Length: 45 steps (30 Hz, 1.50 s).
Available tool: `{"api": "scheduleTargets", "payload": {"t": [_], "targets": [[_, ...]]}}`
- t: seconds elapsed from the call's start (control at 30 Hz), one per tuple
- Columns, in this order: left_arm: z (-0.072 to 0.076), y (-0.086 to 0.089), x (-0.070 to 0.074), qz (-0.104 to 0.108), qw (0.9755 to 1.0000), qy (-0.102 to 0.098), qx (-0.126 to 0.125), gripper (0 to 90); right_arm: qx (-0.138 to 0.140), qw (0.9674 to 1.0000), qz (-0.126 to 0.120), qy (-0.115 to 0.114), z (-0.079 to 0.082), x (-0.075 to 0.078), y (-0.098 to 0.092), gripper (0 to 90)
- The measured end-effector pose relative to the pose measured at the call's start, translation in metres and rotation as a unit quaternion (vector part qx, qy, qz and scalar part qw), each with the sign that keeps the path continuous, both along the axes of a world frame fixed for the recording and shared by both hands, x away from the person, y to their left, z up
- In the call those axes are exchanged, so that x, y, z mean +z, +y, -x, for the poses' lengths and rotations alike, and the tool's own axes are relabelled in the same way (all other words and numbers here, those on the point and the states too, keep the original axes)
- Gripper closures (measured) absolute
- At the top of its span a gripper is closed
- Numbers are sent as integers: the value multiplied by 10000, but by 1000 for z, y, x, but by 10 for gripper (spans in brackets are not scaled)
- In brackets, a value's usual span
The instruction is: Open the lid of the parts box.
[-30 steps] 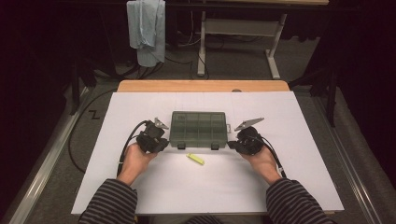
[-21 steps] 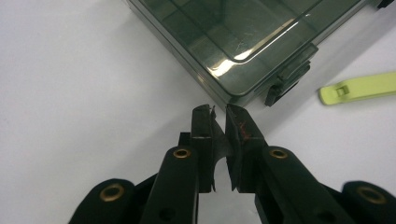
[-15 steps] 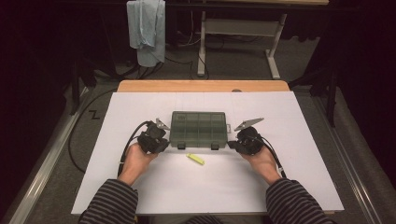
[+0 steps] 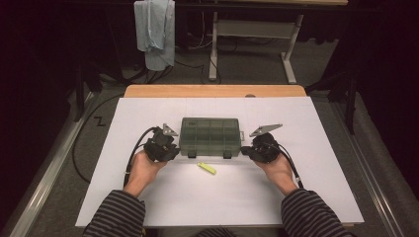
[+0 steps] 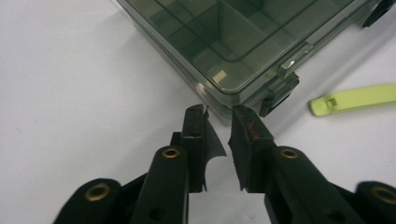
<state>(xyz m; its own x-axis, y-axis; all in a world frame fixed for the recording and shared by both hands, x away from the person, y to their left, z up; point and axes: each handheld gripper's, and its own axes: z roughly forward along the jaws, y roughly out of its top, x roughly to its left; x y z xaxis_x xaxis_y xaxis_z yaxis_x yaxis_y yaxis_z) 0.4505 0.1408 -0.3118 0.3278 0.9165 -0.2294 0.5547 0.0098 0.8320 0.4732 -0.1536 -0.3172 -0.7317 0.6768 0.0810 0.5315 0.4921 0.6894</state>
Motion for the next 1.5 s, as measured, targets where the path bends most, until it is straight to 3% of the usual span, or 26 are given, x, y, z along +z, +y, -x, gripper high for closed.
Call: {"api": "scheduleTargets", "payload": {"t": [0.27,0.47,0.73,1.17,1.5], "targets": [[-6,-9,-4,-262,9989,-324,195,502,-52,9999,-90,-76,0,7,1,874],[-9,-10,4,-168,9975,-608,309,428,-39,9999,-115,-109,-1,9,3,862],[-9,-11,13,-31,9964,-801,287,422,-216,9995,-147,-173,-5,9,4,824],[-15,-14,25,209,9968,-731,230,426,-769,9969,-161,96,-23,8,4,760],[-19,-13,33,368,9963,-735,257,430,-894,9958,40,168,-38,13,16,753]]}}
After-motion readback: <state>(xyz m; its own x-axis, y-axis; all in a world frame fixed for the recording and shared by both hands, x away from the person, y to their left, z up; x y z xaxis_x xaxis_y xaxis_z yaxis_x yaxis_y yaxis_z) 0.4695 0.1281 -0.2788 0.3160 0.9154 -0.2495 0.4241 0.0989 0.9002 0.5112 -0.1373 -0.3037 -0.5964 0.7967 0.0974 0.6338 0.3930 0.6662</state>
